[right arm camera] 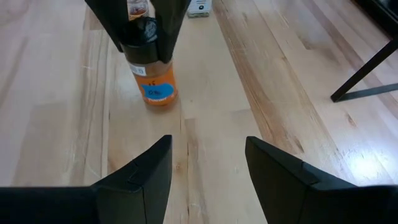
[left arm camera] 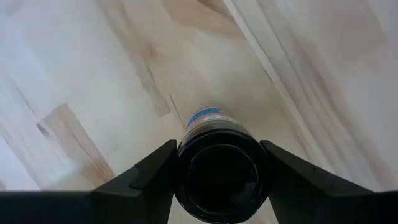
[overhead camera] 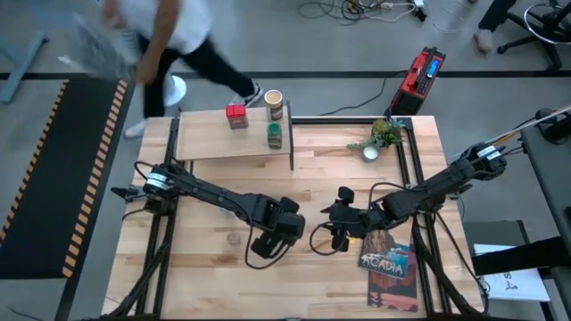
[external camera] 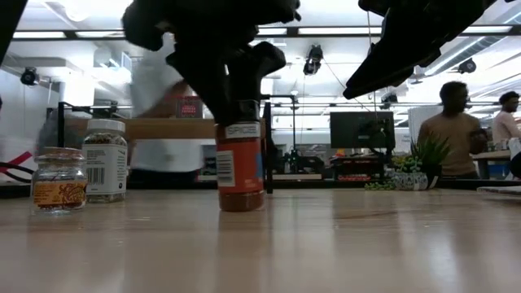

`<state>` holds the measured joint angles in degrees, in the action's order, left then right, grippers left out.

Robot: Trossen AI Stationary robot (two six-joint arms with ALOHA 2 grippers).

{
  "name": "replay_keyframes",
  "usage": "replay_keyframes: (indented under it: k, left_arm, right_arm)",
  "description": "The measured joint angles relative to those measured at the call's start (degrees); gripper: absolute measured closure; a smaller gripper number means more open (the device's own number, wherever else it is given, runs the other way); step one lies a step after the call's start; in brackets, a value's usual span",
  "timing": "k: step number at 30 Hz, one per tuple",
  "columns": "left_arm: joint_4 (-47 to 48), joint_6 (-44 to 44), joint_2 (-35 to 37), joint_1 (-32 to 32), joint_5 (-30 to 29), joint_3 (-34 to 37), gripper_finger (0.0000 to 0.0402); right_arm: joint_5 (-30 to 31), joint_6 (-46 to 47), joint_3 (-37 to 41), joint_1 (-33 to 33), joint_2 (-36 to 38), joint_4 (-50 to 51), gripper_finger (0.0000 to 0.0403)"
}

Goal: Shelf spices
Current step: Put the black seasoning bottle on the shelf

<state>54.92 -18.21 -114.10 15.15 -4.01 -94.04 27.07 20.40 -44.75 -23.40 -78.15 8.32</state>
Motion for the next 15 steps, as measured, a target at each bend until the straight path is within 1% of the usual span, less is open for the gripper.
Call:
replay_keyframes:
  k: [4,9,12,15]
  left_arm:
    - [1.36,-8.18,0.02,0.85,-0.19,-0.02,0.0195]
    - [2.27,-19.04,0.04,2.08,-0.58,-0.02,0.0205]
    - [2.56,-24.91,0.04,2.91,-2.74,0.0,0.0206]
    - [2.62,-29.18,0.01,3.55,-5.33,0.05,0.0199]
  right_arm:
    - [-0.02,0.0,0.0,0.0,0.0,0.0,0.0222]
    - [-0.02,0.07,0.21,0.0,0.0,0.11,0.0222]
    - [-0.02,0.17,0.48,0.0,0.0,0.11,0.0222]
    - [-0.03,0.49,0.65,-0.01,0.0,0.13,0.0222]
